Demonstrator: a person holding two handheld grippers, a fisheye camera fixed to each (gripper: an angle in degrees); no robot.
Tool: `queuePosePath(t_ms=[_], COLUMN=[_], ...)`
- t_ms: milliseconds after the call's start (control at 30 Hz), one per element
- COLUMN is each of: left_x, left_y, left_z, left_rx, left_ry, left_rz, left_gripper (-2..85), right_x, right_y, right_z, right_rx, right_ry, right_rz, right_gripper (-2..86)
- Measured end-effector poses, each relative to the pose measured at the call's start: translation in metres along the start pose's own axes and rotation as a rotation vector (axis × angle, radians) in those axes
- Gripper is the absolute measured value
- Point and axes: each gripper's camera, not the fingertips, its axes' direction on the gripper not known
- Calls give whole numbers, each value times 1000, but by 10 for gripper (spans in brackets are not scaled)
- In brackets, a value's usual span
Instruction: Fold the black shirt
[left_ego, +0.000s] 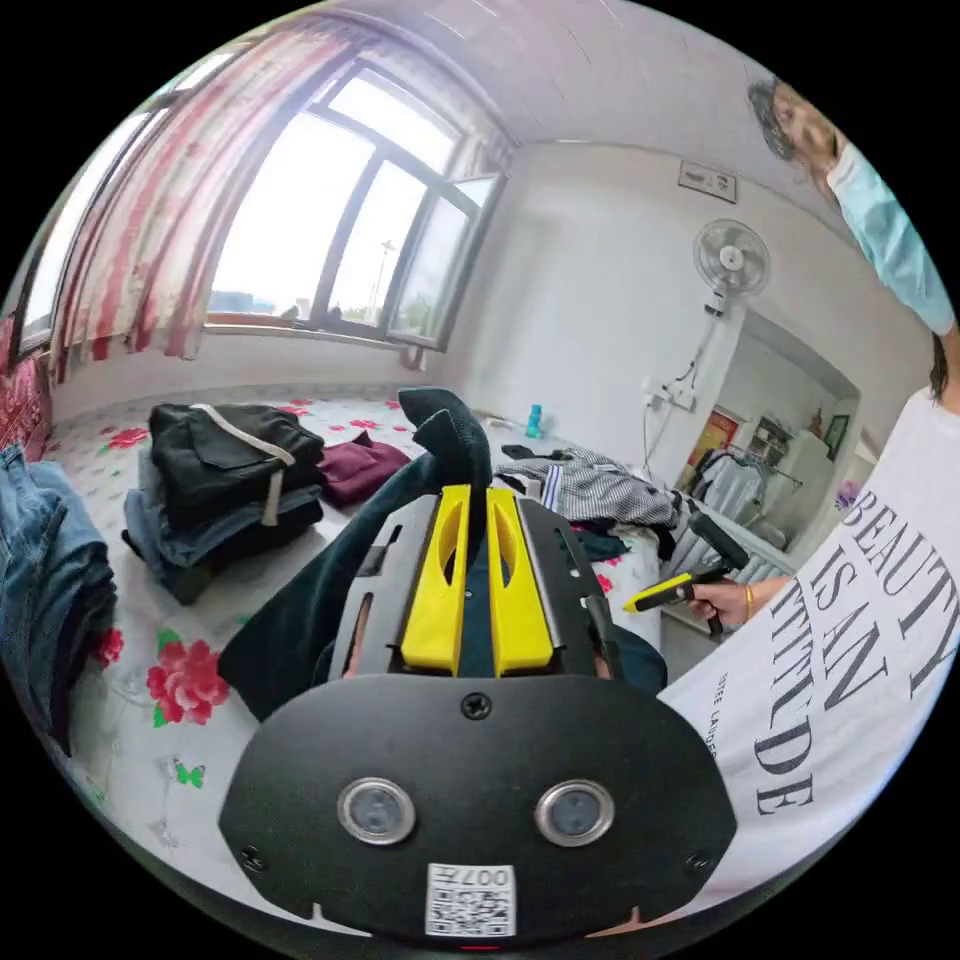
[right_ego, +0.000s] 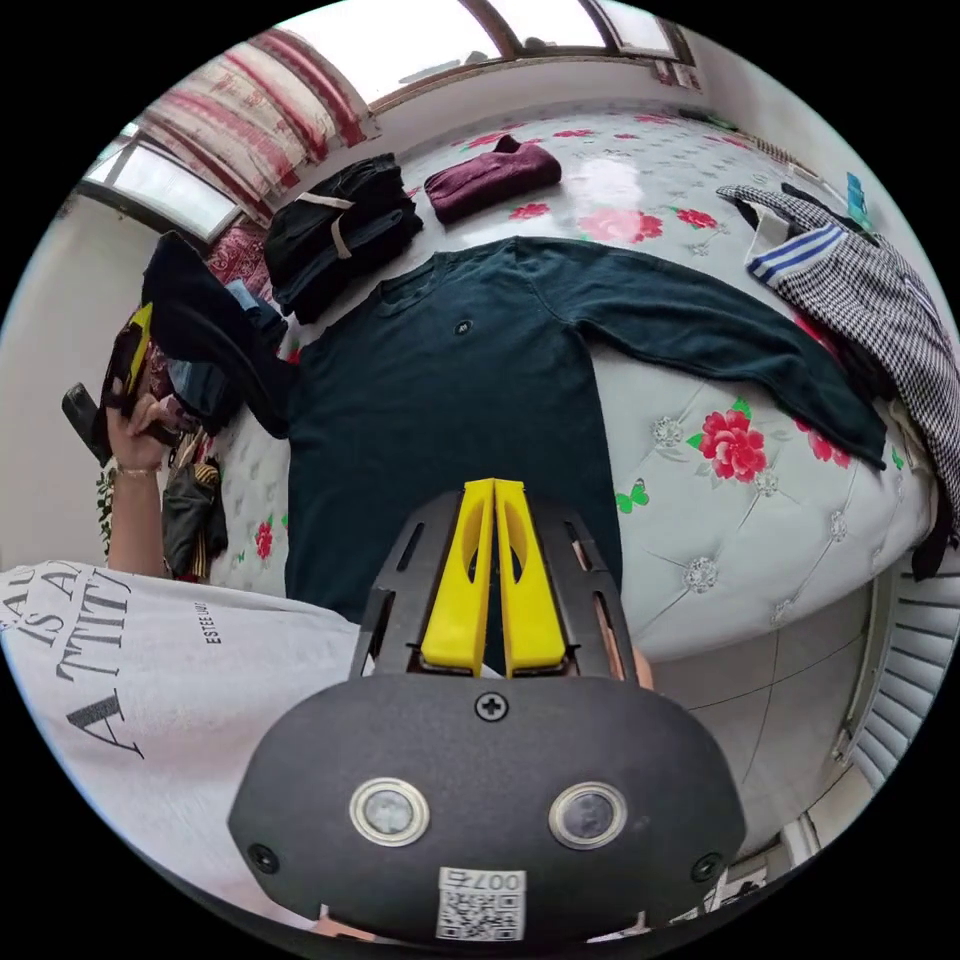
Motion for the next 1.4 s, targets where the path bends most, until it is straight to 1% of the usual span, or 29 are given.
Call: queuePosePath(t_ms=[33,67,100,167,233,333,400,433,500,533,600,667,733,767,800,833,900,967,1000,1067,1100,1133,1167,1200,1233,1267,1300,1333,1400], left_x=[15,41,64,84,90,80,58,51,26,21,-1,-16,-27,-31,-32,-32,-25,-18,-14,-11,-12,-12,-16,-19,-20,-22,-24,-26,-36], left_y=[9,32,58,94,121,149,159,160,158,157,157,162,172,179,186,188,193,196,200,205,207,206,203,198,195,189,183,180,174], left_z=[24,68,105,138,143,121,102,98,86,86,98,112,126,133,137,138,136,133,132,133,133,132,131,129,128,123,116,113,96], left_rx=[-55,-167,-287,-421,-470,-488,-519,-529,-536,-541,-619,-689,-758,-803,-836,-847,-837,-826,-833,-845,-849,-847,-851,-855,-854,-846,-841,-835,-789], left_ry=[37,96,98,43,23,-87,-254,-290,-412,-432,-482,-481,-486,-491,-492,-490,-501,-489,-473,-462,-448,-439,-429,-430,-431,-432,-431,-430,-423], left_rz=[20,50,76,38,-35,-124,-157,-162,-159,-147,-106,-104,-115,-112,-97,-93,-62,-17,12,51,69,71,64,60,60,61,53,43,-50], left_gripper=[50,69,81,84,82,81,81,82,85,86,94,92,76,56,32,29,24,32,39,46,48,49,51,52,53,53,53,53,51], right_x=[6,18,29,45,56,60,47,42,11,3,-25,-39,-45,-48,-53,-55,-67,-74,-72,-59,-44,-36,-20,-7,-4,6,18,25,64], right_y=[3,9,15,23,29,27,15,11,-4,-7,-16,-20,-20,-21,-23,-24,-13,3,11,22,28,29,30,28,25,17,4,-1,-22], right_z=[-1,-3,-2,-2,-3,-3,2,4,15,18,41,64,81,77,58,44,-20,-42,-42,-22,-1,9,28,36,29,18,9,3,-38], right_rx=[7,11,6,-9,-5,21,35,31,9,0,-76,-172,-230,-214,-180,-142,26,44,-13,-124,-211,-254,-332,-370,-319,-310,-337,-350,-270], right_ry=[-4,-3,1,-1,-14,-38,-65,-66,-23,-10,37,80,184,239,242,240,256,303,314,321,318,314,309,300,266,218,161,123,-26], right_rz=[13,38,65,100,112,69,-45,-81,-259,-307,-480,-567,-625,-673,-704,-713,-805,-904,-938,-950,-922,-899,-843,-772,-749,-687,-598,-562,-413], right_gripper=[-1,-1,0,2,5,20,37,41,58,59,62,57,40,28,18,15,8,6,5,6,8,10,14,20,24,35,48,55,72])
